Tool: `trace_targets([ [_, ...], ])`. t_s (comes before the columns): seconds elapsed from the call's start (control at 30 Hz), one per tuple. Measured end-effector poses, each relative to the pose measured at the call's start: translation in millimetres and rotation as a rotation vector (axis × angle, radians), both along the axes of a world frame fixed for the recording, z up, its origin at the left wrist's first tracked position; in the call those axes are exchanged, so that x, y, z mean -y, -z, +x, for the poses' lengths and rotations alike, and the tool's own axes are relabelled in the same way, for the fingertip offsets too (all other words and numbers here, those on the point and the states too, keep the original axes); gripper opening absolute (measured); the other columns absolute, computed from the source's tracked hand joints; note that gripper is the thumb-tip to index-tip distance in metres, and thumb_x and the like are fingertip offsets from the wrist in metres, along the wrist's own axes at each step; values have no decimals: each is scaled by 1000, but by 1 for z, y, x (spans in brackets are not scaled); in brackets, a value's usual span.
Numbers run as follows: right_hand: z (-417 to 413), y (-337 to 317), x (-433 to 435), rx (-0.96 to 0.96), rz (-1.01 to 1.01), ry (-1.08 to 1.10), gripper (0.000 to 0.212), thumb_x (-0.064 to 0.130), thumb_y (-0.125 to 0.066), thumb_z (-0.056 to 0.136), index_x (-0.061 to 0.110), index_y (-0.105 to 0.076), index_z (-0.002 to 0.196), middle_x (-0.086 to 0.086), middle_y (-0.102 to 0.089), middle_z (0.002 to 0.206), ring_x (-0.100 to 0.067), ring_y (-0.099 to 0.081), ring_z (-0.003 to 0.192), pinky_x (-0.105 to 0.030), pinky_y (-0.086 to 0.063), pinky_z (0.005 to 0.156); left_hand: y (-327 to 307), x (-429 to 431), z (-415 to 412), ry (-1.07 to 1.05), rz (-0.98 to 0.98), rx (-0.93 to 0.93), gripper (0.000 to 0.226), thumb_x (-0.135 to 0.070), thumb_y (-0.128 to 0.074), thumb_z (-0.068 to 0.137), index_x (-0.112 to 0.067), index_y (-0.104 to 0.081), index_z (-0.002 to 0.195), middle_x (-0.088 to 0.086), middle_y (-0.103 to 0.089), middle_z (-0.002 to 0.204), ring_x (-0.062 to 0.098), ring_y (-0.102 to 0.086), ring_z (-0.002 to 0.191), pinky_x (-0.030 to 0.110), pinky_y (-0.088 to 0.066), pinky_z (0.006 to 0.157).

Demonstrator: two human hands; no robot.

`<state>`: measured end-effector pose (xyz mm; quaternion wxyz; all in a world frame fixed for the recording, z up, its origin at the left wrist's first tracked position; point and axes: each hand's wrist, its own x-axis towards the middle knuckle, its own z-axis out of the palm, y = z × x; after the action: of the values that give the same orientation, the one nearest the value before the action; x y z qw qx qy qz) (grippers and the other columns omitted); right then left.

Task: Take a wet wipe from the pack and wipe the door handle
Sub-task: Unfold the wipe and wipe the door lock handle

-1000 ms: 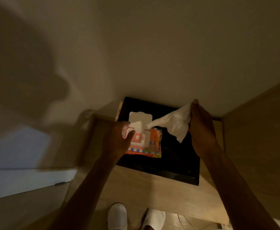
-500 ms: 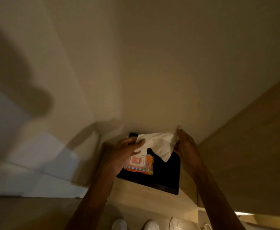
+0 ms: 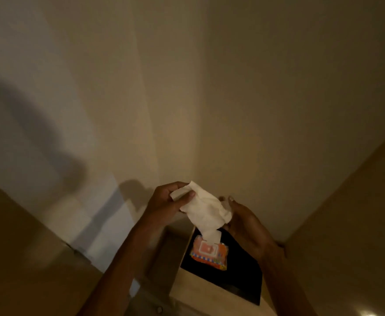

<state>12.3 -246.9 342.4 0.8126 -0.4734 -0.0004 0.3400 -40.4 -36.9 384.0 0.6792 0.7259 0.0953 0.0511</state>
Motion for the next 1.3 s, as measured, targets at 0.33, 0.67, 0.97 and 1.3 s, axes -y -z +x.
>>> trace_targets([
  [0.33,0,-24,-50,102,-75,-540,66,41,-72,79,-7,-57,123,-19,-68,112,-25,-66,100,-33,-54,82,-44,-16,-71,-142,134,-2,18,-20,-68,86,-19,-72,103,-6,-74,95,2,-70,86,11,-50,69],
  [0.67,-63,-25,-108,237,35,-920,20,21,-78,73,16,-61,81,-6,-67,92,-20,-65,88,-30,-54,76,-37,-16,-194,-496,427,-60,13,-27,-73,81,-36,-69,90,-17,-69,92,-13,-64,84,8,-51,69],
  [0.97,-176,-33,-160,322,-5,-1180,71,34,-89,56,8,-62,117,-10,-71,112,-28,-66,106,-32,-56,82,-35,-21,-338,-686,127,-185,32,-20,-80,74,-33,-70,101,-9,-74,100,8,-70,95,26,-58,77],
  [1.3,-324,-45,-191,410,6,-1157,33,9,-65,80,3,-66,113,-16,-71,109,-27,-66,102,-35,-55,85,-23,-22,-486,-884,-142,-99,42,-29,-76,71,-7,-72,107,13,-75,101,25,-71,95,34,-58,77],
])
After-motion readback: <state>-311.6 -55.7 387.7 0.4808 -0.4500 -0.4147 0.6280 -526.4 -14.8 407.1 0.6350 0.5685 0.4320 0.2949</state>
